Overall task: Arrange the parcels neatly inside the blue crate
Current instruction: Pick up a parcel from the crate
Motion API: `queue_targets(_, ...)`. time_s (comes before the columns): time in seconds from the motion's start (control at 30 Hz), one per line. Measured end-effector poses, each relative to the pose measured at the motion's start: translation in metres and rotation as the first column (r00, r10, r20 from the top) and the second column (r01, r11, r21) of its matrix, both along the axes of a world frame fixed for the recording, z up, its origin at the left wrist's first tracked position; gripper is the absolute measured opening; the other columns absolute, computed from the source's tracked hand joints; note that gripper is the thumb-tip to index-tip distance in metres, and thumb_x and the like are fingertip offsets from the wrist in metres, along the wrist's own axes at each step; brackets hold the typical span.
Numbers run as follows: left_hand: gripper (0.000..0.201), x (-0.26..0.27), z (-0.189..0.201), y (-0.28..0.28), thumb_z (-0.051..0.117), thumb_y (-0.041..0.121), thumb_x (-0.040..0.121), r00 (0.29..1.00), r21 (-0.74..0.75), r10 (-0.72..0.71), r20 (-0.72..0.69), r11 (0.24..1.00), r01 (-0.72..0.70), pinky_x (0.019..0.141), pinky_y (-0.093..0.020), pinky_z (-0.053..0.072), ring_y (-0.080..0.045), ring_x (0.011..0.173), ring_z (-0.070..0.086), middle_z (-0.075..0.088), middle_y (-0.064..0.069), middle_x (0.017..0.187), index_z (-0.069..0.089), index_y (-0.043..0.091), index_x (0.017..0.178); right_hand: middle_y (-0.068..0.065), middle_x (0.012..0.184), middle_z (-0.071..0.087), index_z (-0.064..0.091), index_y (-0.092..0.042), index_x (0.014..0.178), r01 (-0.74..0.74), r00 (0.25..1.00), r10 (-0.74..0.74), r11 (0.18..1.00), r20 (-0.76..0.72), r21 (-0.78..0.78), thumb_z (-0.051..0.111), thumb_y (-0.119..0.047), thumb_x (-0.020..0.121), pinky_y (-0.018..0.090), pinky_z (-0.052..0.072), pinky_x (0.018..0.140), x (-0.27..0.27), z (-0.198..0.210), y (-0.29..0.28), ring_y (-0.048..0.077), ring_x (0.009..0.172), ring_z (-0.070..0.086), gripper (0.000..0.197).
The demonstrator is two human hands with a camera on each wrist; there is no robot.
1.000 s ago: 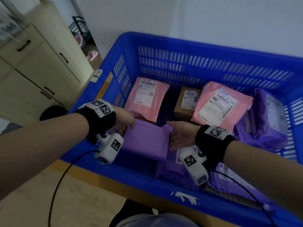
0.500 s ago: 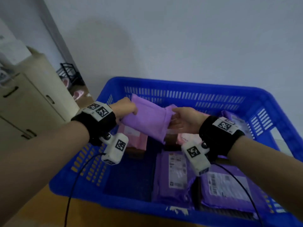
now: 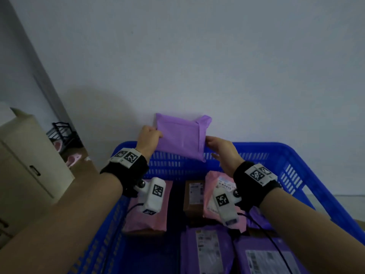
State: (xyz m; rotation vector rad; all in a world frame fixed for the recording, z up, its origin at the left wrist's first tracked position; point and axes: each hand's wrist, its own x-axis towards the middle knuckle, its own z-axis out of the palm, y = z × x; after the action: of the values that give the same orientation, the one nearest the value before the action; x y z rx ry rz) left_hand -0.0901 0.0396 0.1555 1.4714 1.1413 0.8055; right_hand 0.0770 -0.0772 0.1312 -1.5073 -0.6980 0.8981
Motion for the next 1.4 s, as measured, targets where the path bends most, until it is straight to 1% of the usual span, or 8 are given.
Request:
queue_targets(0.2, 0.021, -0.005, 0.006, -0.007, 0.048, 0.03, 0.09, 0.994, -0.028, -0.06, 0.087, 0.998, 0.063, 0.074, -0.029, 0.038, -0.02, 0.079, 0.055, 0.059, -0.007, 0.086, 0.054, 0.02, 0.073, 0.001, 0.138, 0.052, 0.05, -0.01, 0.136, -0.1, 0.988, 0.087, 0.991, 0.131, 0.094, 0.034, 0.026, 0.069, 0.025, 0.042, 0.093, 0.008, -0.001, -0.009, 0.015, 0.134, 0.04, 0.077)
queue_targets(0.33, 0.022, -0.017, 0.002, -0.006, 0.047, 0.032, 0.095, 0.984, -0.074, -0.026, 0.174, 0.997, 0.039, 0.054, -0.021, 0.045, -0.013, 0.075, 0.059, 0.065, 0.001, 0.091, 0.064, 0.021, 0.085, -0.007, 0.139, 0.05, 0.046, -0.018, 0.139, -0.181, 0.922, 0.127, 0.976, 0.366, 0.117, 0.041, 0.028, 0.067, 0.03, 0.032, 0.11, 0.014, -0.005, -0.018, 0.004, 0.131, 0.04, 0.086)
queue_targets(0.43, 0.026, -0.023, 0.0, -0.005, 0.04, 0.03, 0.098, 0.981, -0.097, -0.006, 0.192, 0.995, 0.026, 0.049, -0.019, 0.046, -0.014, 0.068, 0.056, 0.063, -0.001, 0.085, 0.06, 0.02, 0.085, -0.012, 0.134, 0.051, 0.046, -0.022, 0.137, -0.224, 0.868, 0.122, 0.961, 0.482, 0.161, 0.055, 0.022, 0.072, 0.026, 0.032, 0.107, 0.014, 0.001, -0.019, 0.002, 0.128, 0.043, 0.079)
queue_targets(0.53, 0.033, -0.028, -0.002, -0.006, 0.035, 0.038, 0.098, 0.977, -0.145, 0.011, 0.215, 0.989, 0.021, 0.067, -0.028, 0.04, -0.015, 0.071, 0.055, 0.063, 0.002, 0.085, 0.054, 0.011, 0.104, -0.011, 0.132, 0.055, 0.049, -0.021, 0.134, -0.213, 0.817, 0.03, 0.944, 0.576, 0.254, 0.071, 0.002, 0.078, 0.015, 0.034, 0.101, 0.013, 0.014, -0.015, 0.001, 0.125, 0.047, 0.065)
queue_targets(0.63, 0.041, -0.03, -0.004, -0.007, 0.034, 0.044, 0.097, 0.978, -0.152, -0.015, 0.207, 0.987, 0.048, 0.079, -0.034, 0.036, -0.016, 0.076, 0.057, 0.066, 0.001, 0.088, 0.061, 0.014, 0.088, -0.009, 0.128, 0.059, 0.055, -0.022, 0.129, -0.191, 0.775, -0.044, 0.935, 0.63, 0.3, 0.075, -0.012, 0.078, 0.014, 0.035, 0.102, 0.013, 0.026, -0.009, 0.005, 0.121, 0.051, 0.055)
queue_targets(1.03, 0.085, -0.045, 0.012, -0.025, 0.056, 0.08, 0.062, 0.951, 0.088, -0.165, 0.26, 0.985, 0.147, 0.102, -0.034, 0.043, -0.013, 0.114, 0.058, 0.066, 0.003, 0.123, 0.062, 0.021, 0.123, -0.002, 0.09, 0.066, 0.063, -0.009, 0.1, -0.039, 0.853, -0.217, 0.88, 0.474, 0.473, 0.072, -0.014, 0.081, 0.021, 0.05, 0.084, 0.001, 0.077, 0.014, 0.011, 0.084, 0.061, 0.022)
queue_targets(1.23, 0.084, -0.047, 0.019, -0.033, 0.081, 0.026, 0.07, 0.99, 0.451, -0.138, -0.004, 0.884, 0.125, 0.101, -0.03, 0.038, -0.006, 0.123, 0.041, 0.043, 0.013, 0.134, 0.035, 0.022, 0.14, -0.002, 0.086, 0.059, 0.061, -0.006, 0.1, 0.05, 0.879, -0.253, 0.893, 0.405, 0.447, 0.063, -0.027, 0.089, 0.002, 0.043, 0.06, 0.003, 0.088, 0.02, 0.003, 0.074, 0.053, 0.024)
queue_targets(1.4, 0.058, -0.045, 0.019, -0.031, 0.072, 0.018, 0.081, 0.996, 0.525, -0.075, 0.046, 0.85, 0.04, 0.099, -0.029, 0.039, -0.005, 0.118, 0.047, 0.05, 0.011, 0.123, 0.042, 0.013, 0.13, 0.006, 0.087, 0.058, 0.06, -0.006, 0.092, 0.071, 0.933, -0.187, 0.933, 0.307, 0.352, 0.06, -0.033, 0.09, 0.031, 0.05, 0.078, -0.001, 0.08, 0.017, 0.016, 0.081, 0.054, 0.027)
